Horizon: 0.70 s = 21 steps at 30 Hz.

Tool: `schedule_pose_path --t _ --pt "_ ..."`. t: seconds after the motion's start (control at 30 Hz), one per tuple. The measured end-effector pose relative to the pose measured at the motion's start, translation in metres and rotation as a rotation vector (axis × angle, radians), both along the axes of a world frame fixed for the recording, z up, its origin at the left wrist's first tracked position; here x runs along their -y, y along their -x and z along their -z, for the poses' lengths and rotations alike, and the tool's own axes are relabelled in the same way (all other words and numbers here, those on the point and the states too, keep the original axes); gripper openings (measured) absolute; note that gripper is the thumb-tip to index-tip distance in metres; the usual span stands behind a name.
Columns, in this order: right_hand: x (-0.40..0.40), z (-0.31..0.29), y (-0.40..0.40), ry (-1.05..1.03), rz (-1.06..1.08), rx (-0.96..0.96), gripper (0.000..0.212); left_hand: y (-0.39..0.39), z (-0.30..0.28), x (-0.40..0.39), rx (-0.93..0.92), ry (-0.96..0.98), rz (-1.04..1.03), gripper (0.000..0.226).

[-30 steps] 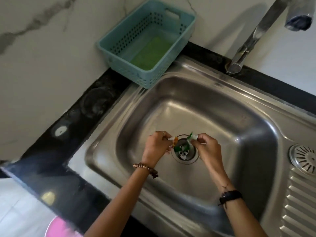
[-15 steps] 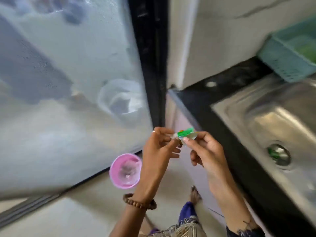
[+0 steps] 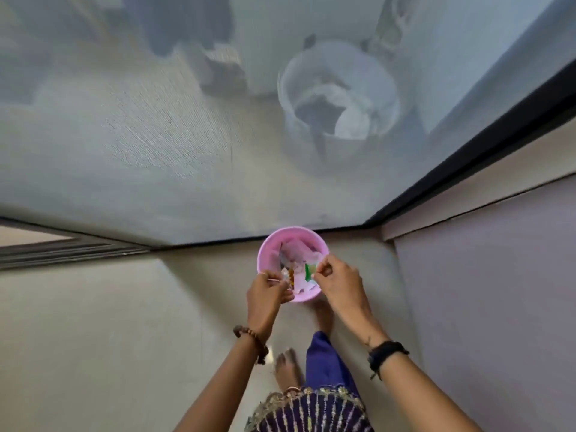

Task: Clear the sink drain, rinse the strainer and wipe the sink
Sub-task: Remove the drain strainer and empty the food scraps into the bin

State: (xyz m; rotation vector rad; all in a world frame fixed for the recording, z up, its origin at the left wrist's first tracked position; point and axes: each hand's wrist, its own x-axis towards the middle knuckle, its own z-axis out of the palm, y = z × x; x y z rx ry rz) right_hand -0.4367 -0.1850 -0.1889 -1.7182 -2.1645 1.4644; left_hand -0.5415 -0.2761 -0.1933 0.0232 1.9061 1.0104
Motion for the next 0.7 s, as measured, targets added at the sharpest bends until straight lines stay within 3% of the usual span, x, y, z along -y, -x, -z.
schedule_pose_path --t 0.2,0.3,0.37,0.43,0.6,0.7 --pt "-0.007 0.171 0.031 0.062 -0.202 0.114 0.013 0.019 0.167 -0.024 -0.016 0.147 0.104 0.024" --pt "-0.012 0.221 0.032 0.218 -0.191 0.135 0.021 0.021 0.213 -0.025 0.088 0.165 0.242 0.063" --pt "-0.014 0.233 0.027 0.266 -0.116 0.132 0.022 0.022 0.223 -0.024 0.088 0.169 0.29 0.073" --pt "-0.016 0.228 0.022 0.295 -0.008 0.095 0.022 0.02 0.215 -0.022 0.095 0.169 0.245 0.067" --pt "-0.022 0.149 0.016 0.467 0.404 -0.104 0.022 0.002 0.133 -0.034 0.265 0.107 -0.069 0.017" --pt "-0.026 0.066 0.011 0.551 0.578 -0.258 0.023 -0.016 0.051 -0.052 0.384 -0.001 -0.181 0.025"
